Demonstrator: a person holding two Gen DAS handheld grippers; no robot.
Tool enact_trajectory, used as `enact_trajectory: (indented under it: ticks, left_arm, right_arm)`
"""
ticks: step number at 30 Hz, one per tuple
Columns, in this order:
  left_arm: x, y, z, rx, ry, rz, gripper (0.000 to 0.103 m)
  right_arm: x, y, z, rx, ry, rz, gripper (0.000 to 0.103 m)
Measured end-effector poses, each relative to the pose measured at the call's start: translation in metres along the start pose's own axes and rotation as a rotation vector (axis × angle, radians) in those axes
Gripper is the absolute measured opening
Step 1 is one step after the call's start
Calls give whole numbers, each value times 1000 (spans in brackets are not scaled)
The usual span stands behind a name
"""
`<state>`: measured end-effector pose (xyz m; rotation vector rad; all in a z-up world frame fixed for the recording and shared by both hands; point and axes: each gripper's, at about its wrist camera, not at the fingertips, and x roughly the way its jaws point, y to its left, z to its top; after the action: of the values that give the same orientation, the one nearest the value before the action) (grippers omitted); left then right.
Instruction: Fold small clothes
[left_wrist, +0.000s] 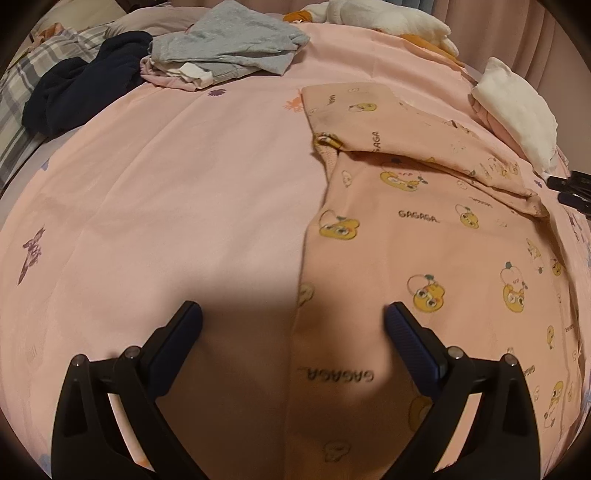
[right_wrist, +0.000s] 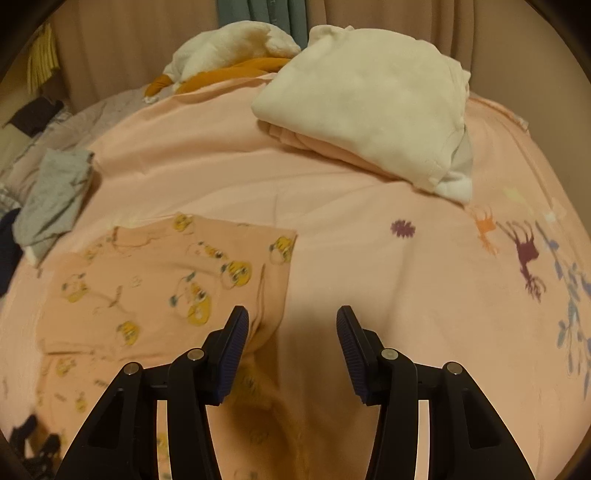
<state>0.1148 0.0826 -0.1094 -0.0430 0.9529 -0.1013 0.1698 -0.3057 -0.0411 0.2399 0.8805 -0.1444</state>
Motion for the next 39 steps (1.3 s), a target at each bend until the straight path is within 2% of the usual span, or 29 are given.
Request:
enact_trajectory:
  ticks: [3,5,6,8,9,11,12,14,16,17,20,22,24,30,32,37,39]
  left_arm:
    - [-6,3,-9,4,-11,13,100]
    - [-9,6,-15,9,-19,17,101]
    - [-11,7,-18,13,-23,18,101]
    - [-14,11,-23,12,-25,16,102]
    - [-16,14,-25,8,-24,17,102]
    - [-19,18,-28,1,-21,17,103]
    - [-21,20,-31,0,-16,21,103]
    - [-24,22,-35,-7,-7,25,103]
    - [-28,25,-39,-23,10,16,103]
    - [-30,25,-40,-27,20,8,102]
    - [-36,27,-43,-23,77,-45,102]
    - [-41,27,-47,-10,125,-87,101]
    - [-48,29,-52,-18,165,-134,101]
    - [-64,43,-69,-157,223,-292,101]
    - [-68,41,-73,-165,232,-318,101]
    - [-76,28,-86,-197,262,-409,101]
    - [-75,23,-87,-208,251,-400,101]
  right_arm:
    - [-4,-3,-12,22,-7,56,50]
    - [4,6,-18,-22,-1,74,50]
    - [6,11,-23,-48,1,52,49]
    - [27,20,-35,-117,44,-100,49]
    - [32,20,-41,-119,60,-119,49]
    - [30,12,-51,-85,3,-79,49]
    - [27,11,-53,-79,5,-73,49]
    - [20,9,-57,-82,25,-63,49]
    - [9,6,-60,-81,83,-57,49]
    - [2,3,-62,-74,97,-39,49]
    - [-23,-11,-71,-28,116,90,49]
    - [-38,-25,-84,24,159,180,52]
    - [-47,-35,-98,58,198,230,56]
    - [-61,-71,-163,184,302,386,57]
    - [-64,-82,-172,233,276,445,57]
    - [-71,-97,-185,321,287,525,57]
    - [-75,-93,-187,301,280,516,57]
